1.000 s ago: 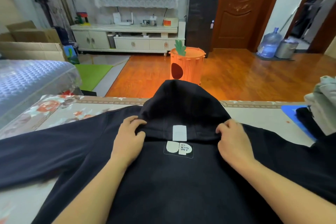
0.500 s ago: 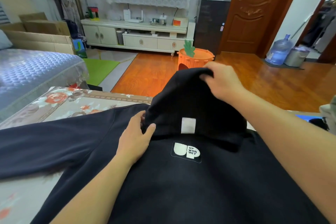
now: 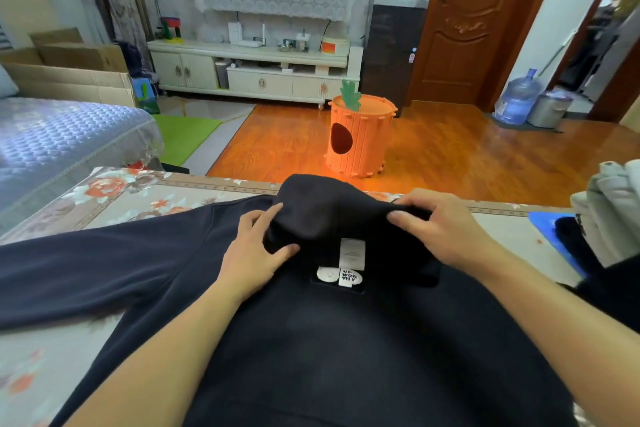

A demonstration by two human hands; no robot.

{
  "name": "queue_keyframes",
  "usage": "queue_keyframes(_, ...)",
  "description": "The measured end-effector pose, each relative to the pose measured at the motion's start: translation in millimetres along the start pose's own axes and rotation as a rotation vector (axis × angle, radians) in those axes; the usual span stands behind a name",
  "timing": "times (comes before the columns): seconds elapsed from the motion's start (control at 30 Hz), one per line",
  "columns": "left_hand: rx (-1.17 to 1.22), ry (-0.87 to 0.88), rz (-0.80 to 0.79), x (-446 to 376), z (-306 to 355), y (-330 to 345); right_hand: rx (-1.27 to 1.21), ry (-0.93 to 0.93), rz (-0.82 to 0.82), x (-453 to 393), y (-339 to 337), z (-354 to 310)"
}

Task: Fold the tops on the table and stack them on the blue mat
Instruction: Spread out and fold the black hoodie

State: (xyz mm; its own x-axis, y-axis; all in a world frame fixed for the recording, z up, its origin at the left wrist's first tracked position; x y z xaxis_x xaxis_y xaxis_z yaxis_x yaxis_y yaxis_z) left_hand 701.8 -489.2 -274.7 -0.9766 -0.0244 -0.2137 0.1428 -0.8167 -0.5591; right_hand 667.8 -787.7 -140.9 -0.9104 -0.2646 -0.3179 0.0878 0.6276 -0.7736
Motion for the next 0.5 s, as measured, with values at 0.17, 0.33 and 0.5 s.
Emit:
queue_keyframes(0.17, -0.120, 0.198, -0.058, -5.7, 34.9, -22.3, 0.101, -0.168, 0.006, 16.1, 6.0, -30.4)
queue_keyframes(0.33, -0.557, 0.752, -0.214, 38.5, 97.5, -48.0, 0.081, -0.266, -0.235, 82.2, 6.2, -55.6)
queue_keyframes(0.5, -0.534, 0.731, -0.290, 173.7, 66.7, -71.0, -0.204, 0.206, 0.072, 150.5, -9.2, -36.0)
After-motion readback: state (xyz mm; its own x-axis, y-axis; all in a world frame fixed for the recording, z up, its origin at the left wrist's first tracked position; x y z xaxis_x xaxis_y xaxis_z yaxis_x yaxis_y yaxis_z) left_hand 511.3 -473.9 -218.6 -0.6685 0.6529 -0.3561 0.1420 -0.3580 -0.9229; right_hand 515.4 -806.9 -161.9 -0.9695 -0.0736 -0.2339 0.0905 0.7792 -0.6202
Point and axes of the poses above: each hand's wrist, its own x-axis away from the middle knuckle, its own y-axis out of the palm, z = x × y, the point moved 3 cm from there along -x, towards the middle knuckle, and after that the axes turned 7 degrees about x, right-handed, at the moved point
